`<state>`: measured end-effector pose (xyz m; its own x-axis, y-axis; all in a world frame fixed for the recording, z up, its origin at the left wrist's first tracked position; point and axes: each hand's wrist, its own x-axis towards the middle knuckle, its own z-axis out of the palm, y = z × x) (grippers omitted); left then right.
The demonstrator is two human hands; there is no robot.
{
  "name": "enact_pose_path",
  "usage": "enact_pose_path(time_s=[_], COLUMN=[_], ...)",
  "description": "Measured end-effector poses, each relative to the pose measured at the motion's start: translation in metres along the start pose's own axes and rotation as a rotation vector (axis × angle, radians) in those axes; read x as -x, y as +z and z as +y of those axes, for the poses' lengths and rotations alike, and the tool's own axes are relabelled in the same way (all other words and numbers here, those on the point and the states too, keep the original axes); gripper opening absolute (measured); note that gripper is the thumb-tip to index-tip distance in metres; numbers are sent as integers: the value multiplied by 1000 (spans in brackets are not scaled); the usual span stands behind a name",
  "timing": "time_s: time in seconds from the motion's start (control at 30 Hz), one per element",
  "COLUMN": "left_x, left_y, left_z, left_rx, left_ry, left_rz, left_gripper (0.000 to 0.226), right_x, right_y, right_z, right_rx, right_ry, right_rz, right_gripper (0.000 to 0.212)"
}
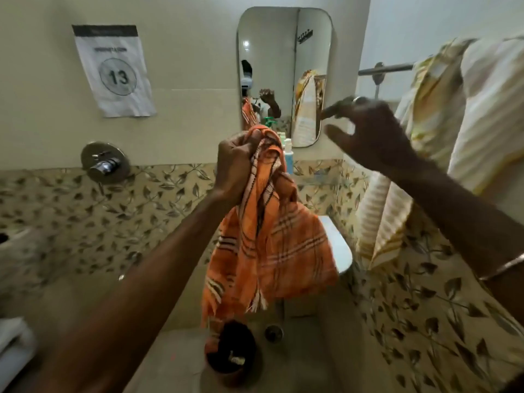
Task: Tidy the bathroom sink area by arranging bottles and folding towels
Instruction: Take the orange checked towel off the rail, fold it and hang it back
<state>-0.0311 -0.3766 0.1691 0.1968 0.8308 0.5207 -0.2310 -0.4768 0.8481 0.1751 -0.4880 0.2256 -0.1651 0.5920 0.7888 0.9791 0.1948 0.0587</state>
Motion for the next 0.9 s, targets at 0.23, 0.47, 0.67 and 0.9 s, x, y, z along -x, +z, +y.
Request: enact_pose_path(time_s=[0.23,0.47,0.67,0.9], left_x=[65,103,120,148], left_y=[-16,-43,-57,-53], left_z=[-3,-11,-21,-45], left_rx=[-140,66,106,199], left_ry=[-209,-537,-715,-929], left_rz=[-285,-299,-265,-298], left_gripper=[19,20,36,22], right_x=[65,120,148,179], right_y=[38,56,58,61], right_z=[-87,-112,-132,-145], right_rx=[-327,-278,-320,-365], right_ry=[-155,-262,-363,-386], right_rz=[-284,-258,-332,-421], right_gripper=[32,31,34,24])
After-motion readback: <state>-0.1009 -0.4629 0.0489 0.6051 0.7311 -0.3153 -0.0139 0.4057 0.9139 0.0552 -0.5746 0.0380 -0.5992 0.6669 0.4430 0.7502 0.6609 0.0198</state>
